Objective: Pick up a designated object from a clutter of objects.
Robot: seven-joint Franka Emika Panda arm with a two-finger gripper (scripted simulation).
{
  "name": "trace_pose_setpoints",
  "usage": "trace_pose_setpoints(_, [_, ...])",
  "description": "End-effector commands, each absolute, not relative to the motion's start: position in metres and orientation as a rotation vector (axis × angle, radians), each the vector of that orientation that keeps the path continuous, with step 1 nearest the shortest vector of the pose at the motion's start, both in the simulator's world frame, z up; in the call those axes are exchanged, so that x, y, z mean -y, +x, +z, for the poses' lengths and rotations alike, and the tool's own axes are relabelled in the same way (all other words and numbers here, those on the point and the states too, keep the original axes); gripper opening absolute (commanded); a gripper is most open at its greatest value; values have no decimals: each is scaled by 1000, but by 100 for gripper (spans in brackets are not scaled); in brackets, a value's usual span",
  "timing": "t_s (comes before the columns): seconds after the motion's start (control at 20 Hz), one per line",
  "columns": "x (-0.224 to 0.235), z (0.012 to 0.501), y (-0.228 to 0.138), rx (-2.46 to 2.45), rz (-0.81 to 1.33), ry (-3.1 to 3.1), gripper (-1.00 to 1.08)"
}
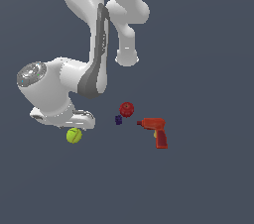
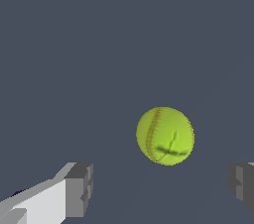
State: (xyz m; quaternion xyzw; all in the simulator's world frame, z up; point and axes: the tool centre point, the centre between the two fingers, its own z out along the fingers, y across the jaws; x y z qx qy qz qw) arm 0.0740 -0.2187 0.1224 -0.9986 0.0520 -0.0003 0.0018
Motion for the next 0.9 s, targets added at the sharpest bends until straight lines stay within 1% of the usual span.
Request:
trace_pose_setpoints(0.0, [229,109,74,-171,-2,-3135,100])
trace_pose_setpoints(0.3, [243,93,73,-181,0,-3136,100])
trace_pose_setpoints(0.6, [243,89,72,-182,2,-3136,100])
trace_pose_setpoints(0.85, [243,66,72,-182,1,-3136,100])
